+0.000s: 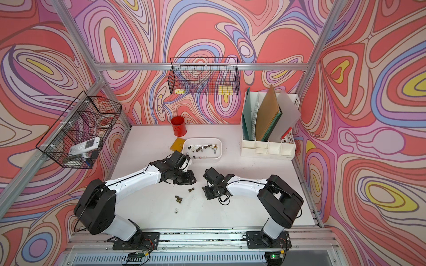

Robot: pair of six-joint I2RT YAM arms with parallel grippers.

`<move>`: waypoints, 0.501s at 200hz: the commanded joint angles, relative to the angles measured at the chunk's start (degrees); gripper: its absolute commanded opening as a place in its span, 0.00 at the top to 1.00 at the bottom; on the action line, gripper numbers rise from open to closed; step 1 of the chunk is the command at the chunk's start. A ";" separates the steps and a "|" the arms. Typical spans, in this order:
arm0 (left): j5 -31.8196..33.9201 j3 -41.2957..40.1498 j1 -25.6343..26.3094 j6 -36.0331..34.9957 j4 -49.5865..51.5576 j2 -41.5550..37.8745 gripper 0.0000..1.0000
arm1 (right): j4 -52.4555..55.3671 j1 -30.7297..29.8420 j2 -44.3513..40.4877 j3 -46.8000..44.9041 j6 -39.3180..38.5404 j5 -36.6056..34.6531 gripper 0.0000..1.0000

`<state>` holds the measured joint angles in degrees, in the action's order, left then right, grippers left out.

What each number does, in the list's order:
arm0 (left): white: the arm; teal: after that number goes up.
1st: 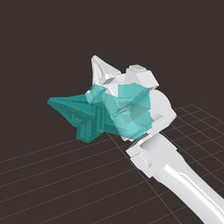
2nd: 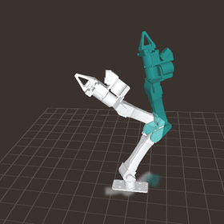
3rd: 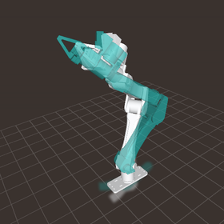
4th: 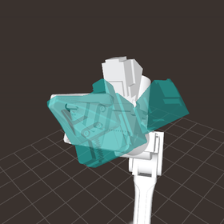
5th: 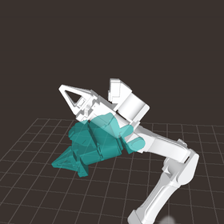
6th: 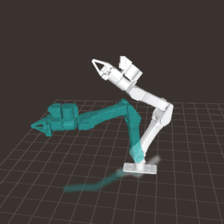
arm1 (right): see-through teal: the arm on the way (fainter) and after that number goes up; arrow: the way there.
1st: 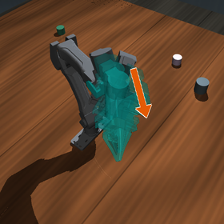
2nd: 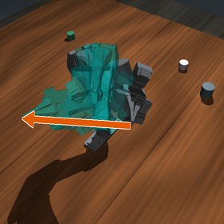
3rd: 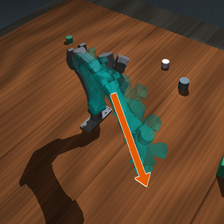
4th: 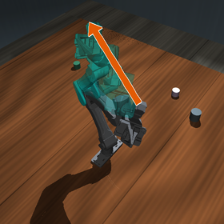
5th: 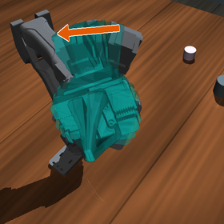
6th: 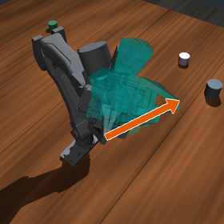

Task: Put the chess pieces into the storage box
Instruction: Pick up the chess piece at the center of the board.

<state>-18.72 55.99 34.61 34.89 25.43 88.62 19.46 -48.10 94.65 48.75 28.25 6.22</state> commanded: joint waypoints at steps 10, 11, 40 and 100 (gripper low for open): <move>-2.29 -2.71 0.94 4.37 -5.40 0.01 0.61 | -2.51 -0.24 2.27 -0.13 -0.07 -0.77 0.68; -2.42 -2.76 0.96 4.47 -5.57 0.08 0.61 | -2.55 -0.24 2.37 -0.09 -0.14 -0.77 0.68; -3.58 -3.28 2.09 6.17 -7.79 2.35 0.61 | -1.74 -0.29 3.32 0.62 -2.17 -0.77 0.71; -3.57 -3.14 4.04 9.31 -9.89 5.18 0.60 | -3.55 -0.25 2.73 -2.53 -1.94 -1.18 0.88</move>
<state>-21.71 53.06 38.02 42.06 17.58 92.16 15.77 -48.10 96.16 48.77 26.44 5.72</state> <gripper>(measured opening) 0.395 0.155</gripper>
